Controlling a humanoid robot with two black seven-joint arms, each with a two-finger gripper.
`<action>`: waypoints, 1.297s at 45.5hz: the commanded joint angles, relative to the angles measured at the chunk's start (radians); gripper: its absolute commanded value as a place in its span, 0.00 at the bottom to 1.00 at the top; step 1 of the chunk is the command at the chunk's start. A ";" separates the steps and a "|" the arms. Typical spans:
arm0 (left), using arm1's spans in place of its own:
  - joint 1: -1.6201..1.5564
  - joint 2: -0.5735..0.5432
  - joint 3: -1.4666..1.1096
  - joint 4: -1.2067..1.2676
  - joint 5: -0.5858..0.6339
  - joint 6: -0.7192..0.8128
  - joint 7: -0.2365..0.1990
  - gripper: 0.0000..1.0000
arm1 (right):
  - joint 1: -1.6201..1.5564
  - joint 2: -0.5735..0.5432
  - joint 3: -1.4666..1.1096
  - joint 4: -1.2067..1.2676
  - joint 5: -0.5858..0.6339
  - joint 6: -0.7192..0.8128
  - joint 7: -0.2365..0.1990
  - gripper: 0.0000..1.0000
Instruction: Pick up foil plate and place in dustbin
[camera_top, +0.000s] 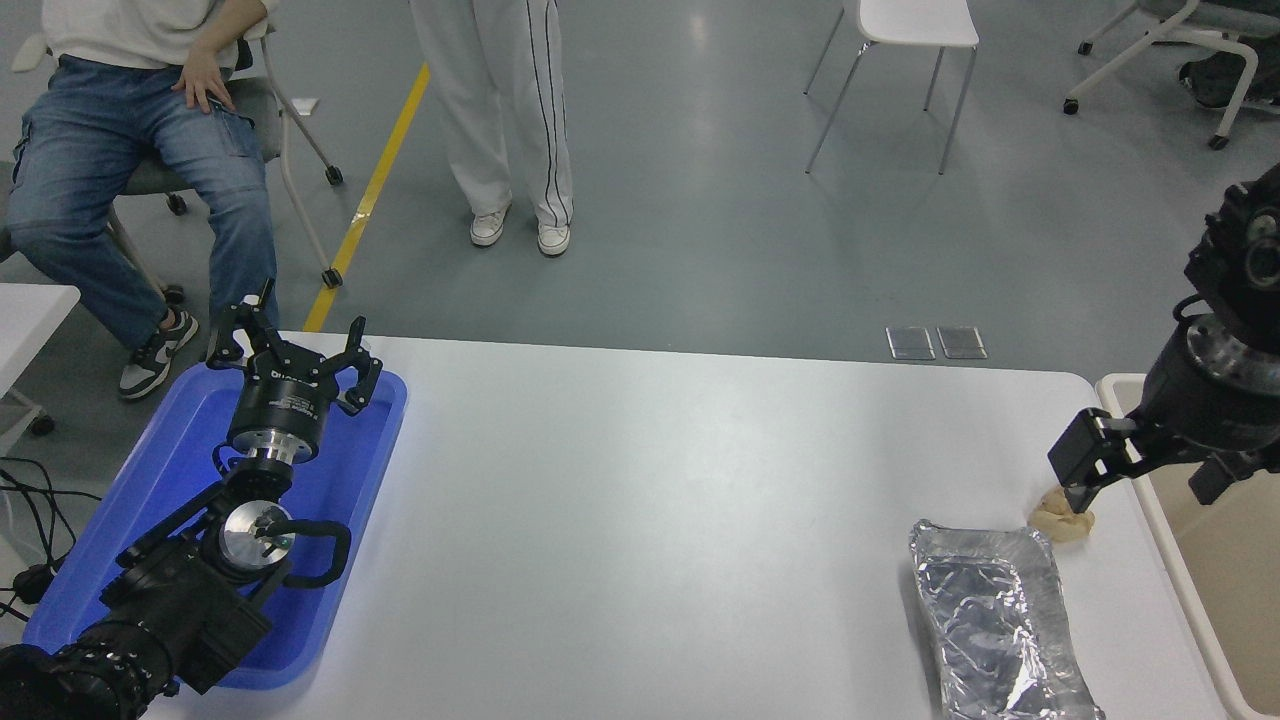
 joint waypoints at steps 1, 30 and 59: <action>0.000 0.000 0.000 0.001 0.000 0.001 0.000 1.00 | -0.112 -0.034 0.036 -0.005 -0.045 0.000 0.000 1.00; 0.000 -0.002 0.000 0.000 0.000 0.001 -0.002 1.00 | -0.567 0.089 0.131 -0.143 -0.048 -0.514 0.001 0.97; 0.000 -0.002 0.000 0.001 0.000 -0.001 -0.002 1.00 | -0.833 0.105 0.179 -0.414 -0.044 -0.521 0.000 0.88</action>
